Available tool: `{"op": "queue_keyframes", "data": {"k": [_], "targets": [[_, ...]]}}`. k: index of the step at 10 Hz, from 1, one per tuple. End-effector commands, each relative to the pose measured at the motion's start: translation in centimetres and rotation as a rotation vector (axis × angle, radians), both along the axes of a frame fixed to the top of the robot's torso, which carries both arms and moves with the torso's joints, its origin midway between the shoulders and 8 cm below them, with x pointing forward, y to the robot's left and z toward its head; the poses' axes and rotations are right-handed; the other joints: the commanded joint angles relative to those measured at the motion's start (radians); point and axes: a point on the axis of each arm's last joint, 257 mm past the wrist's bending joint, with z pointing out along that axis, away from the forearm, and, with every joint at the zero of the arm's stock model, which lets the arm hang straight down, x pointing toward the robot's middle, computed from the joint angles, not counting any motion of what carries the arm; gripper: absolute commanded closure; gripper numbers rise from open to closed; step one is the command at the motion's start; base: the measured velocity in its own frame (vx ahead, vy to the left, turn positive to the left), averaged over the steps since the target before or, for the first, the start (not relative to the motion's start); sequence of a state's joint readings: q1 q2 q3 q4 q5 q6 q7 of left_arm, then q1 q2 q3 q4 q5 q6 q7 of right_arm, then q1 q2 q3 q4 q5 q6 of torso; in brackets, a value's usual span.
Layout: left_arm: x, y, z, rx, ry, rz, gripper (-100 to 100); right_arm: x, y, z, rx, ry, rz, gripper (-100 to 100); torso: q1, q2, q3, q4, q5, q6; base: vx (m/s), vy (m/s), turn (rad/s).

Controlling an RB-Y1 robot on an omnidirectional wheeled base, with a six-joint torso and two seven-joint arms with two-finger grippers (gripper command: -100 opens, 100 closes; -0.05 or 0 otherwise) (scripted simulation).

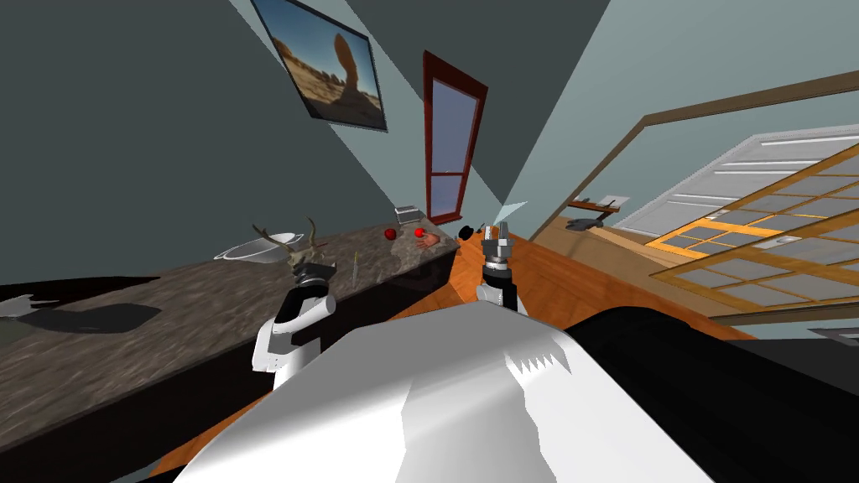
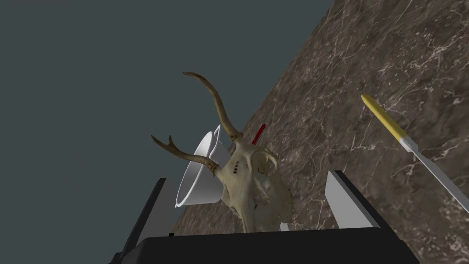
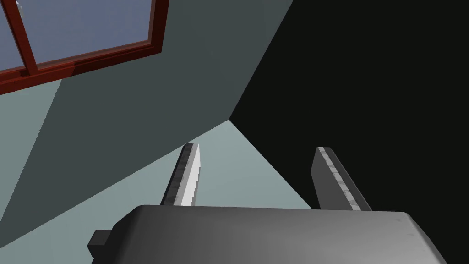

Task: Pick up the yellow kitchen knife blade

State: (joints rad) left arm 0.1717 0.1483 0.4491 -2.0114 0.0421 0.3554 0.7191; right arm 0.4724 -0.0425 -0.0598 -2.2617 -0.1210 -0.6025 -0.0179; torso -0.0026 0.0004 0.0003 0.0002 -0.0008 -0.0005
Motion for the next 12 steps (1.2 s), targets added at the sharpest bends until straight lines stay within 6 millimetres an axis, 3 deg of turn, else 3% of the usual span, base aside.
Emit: {"op": "queue_keyframes", "data": {"k": [1,4,12], "targets": [[-0.3,0.8,-0.9,-0.038,0.024,0.019,-100,0.0,0.0,0.0,0.000,0.000,0.000,0,0.000,0.000,0.000,0.000,0.000,0.000,0.014,-0.041,-0.069],[-0.7,3.3,-3.0,-0.146,0.058,0.085,-100,0.0,0.0,0.0,0.000,0.000,0.000,0,0.001,0.000,0.000,0.000,0.000,-0.001,0.021,-0.041,-0.103],[-2.6,7.5,-7.6,-0.358,0.131,0.230,-100,0.0,0.0,0.0,0.000,0.000,0.000,0,0.002,0.000,0.000,0.000,0.000,-0.001,0.027,-0.031,-0.076]]}}
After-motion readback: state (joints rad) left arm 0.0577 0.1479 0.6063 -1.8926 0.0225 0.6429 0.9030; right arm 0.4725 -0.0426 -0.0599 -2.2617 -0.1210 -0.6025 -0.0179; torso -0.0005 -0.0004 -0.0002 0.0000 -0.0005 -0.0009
